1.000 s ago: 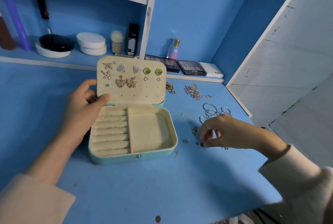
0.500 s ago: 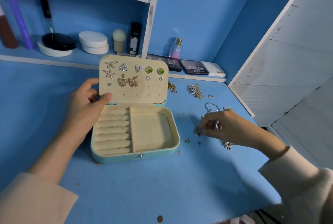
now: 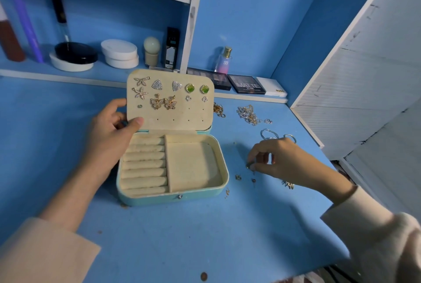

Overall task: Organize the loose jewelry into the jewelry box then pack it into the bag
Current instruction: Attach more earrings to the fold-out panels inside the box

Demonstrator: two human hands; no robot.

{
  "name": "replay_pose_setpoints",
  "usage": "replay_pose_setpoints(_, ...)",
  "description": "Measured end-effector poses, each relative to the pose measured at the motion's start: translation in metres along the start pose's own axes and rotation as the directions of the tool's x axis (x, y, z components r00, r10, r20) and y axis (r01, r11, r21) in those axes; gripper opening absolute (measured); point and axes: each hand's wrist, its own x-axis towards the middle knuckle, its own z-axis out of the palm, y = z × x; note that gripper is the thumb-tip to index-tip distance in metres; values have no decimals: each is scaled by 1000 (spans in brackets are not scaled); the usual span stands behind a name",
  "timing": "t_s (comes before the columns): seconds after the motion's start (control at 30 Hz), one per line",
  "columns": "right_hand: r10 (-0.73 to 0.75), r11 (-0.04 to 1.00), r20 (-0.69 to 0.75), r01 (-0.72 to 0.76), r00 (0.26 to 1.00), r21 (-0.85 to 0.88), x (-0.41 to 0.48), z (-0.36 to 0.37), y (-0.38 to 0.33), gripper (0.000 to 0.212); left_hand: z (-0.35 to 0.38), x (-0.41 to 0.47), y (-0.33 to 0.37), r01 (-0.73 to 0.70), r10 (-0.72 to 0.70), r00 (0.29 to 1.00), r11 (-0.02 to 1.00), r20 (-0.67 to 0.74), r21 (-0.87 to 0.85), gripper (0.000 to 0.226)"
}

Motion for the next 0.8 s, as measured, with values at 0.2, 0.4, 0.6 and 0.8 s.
replay_pose_setpoints(0.2,-7,1000,-89,9,996,19,2,0,1,8,2,0,1,0,0,1000,1000,1,-9,30)
replay_pose_setpoints(0.4,-56,997,-139,64,989,49,3,-3,0,8,0,1,-3,1,-1,1000,1000,-5,13,30)
replay_pose_setpoints(0.6,-129,992,-95,130,987,2,5,6,1,12,1,2,-3,-13,13,1000,1000,-3,9,30)
replay_pose_setpoints(0.8,-43,999,-154,47,987,24,4,-5,3,26,1,2,-3,-18,18,1000,1000,-2,8,30)
